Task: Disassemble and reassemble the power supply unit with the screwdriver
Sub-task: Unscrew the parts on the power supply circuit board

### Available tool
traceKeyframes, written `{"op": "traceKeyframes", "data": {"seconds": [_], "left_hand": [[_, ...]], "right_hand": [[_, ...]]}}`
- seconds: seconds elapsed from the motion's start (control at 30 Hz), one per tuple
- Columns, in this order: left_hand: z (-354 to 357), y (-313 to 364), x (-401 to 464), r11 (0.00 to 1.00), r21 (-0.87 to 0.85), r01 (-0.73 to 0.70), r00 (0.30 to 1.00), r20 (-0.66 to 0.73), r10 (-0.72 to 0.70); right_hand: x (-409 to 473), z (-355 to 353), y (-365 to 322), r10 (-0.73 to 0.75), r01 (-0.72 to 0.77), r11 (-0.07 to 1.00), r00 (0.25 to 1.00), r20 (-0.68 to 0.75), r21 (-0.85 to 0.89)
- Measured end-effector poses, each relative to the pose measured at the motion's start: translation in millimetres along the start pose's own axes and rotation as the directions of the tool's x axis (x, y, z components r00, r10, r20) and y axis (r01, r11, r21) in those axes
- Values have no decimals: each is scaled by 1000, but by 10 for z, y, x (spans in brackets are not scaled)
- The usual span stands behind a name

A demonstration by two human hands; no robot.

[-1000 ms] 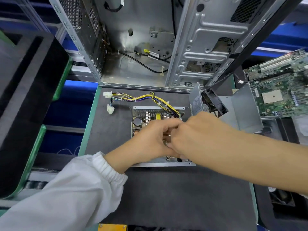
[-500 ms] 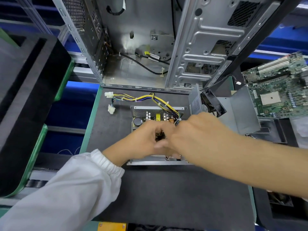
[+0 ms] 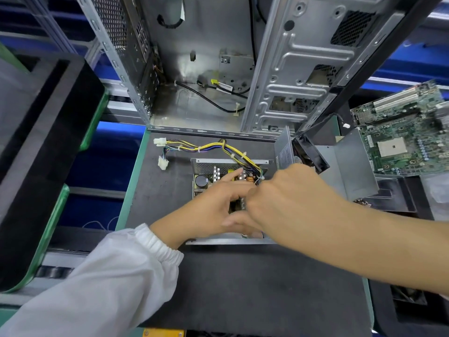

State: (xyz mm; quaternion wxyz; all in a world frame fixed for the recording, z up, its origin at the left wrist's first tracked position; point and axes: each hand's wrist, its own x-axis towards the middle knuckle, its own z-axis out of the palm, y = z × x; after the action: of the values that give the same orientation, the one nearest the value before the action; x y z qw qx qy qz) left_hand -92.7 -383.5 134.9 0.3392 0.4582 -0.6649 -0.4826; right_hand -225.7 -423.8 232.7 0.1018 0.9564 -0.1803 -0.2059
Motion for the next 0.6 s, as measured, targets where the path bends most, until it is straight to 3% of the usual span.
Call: {"op": "traceKeyframes", "data": {"seconds": [0.17,0.27,0.33,0.47,0.53,0.6], "left_hand": [[-65,-34,-10,991,-134,32,999,1,-32],[-66,-49,-62,973,-221,68,995,89,-49],[-46,-31,-50,982,-178,69,997,49,-61],[-2,-23,18,998,22,-51,992,-112,53],[-18,-37,17,999,-38,-38,996,-87,35],[-45,-63,-17,996,-92,-8,999,-44,4]], "right_hand": [[57,62,203,-118,97,938,992,43,332],[25,134,159,-188,192,972,981,-41,137],[-27,138,148,-209,213,975,976,-65,68],[-2,106,186,-60,59,998,982,-179,-7],[18,113,175,-14,27,997,980,-197,65],[-15,153,188,-39,46,998,979,-203,30]]}}
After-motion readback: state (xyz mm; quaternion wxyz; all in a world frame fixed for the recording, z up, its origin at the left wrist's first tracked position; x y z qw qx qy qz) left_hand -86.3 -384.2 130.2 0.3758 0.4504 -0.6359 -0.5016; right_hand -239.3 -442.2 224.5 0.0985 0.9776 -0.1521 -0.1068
